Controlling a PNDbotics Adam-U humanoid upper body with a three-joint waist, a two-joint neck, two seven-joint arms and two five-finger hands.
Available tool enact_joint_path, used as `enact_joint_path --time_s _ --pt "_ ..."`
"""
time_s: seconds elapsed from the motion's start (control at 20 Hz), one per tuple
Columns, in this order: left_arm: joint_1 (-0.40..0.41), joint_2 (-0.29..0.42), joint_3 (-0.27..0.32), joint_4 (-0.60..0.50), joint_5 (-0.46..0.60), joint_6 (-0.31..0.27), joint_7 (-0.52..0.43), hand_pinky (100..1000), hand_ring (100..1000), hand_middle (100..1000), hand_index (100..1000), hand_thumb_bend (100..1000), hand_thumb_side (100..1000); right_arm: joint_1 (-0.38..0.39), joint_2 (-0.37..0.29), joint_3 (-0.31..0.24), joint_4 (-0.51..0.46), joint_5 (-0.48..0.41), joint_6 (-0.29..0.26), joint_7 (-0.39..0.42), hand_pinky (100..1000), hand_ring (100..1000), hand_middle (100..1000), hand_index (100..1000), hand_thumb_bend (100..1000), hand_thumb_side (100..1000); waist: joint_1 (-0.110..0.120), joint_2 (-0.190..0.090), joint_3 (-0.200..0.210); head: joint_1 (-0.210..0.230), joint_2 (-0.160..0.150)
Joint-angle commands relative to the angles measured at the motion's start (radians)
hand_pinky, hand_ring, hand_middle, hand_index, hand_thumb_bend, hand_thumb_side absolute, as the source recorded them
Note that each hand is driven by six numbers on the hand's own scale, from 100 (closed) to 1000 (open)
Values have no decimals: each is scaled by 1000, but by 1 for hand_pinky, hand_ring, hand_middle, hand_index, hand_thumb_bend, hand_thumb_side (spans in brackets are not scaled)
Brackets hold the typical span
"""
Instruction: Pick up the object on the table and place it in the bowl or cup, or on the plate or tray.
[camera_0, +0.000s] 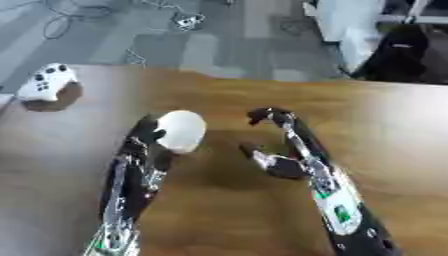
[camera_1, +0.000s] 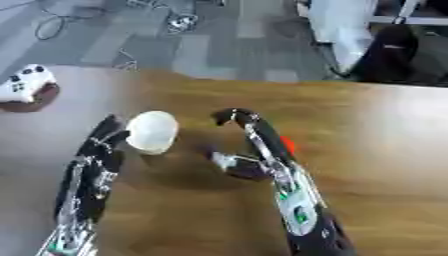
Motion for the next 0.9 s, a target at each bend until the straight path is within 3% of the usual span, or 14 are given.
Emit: enact_joint_path --time_s 0.05,0.25,0.5,0.65,0.75,0.9 --pt "-4 -2 5 -20 -6 0 0 1000 827 934 837 650 645 -16 -3 -4 -14 1 -3 -7 916 834 641 814 496 628 5 -14 -1 -11 -14" --pt "-3 -1 8 -20 -7 0 3 1000 829 934 835 651 644 20 4 1 -49 -51 8 -12 934 839 629 816 489 592 3 -14 -4 -9 -15" --pt "-1 0 13 -18 -11 -1 12 1000 833 932 833 653 644 125 11 17 -143 -278 79 17 960 850 636 825 465 532 2 -12 -11 -2 -15" --pt "0 1 14 -18 -13 -1 15 1000 833 932 831 654 644 151 4 17 -184 -347 113 47 962 853 645 831 478 539 1 -12 -14 0 -12" --pt "1 0 14 -17 -14 -1 15 1000 833 931 829 654 644 131 -4 15 -183 -328 114 65 944 853 659 831 506 608 0 -13 -14 0 -6" --pt "2 0 14 -16 -13 -1 14 1000 833 931 829 654 643 71 -9 4 -148 -154 68 86 930 854 682 836 542 668 -1 -16 -13 -3 1"
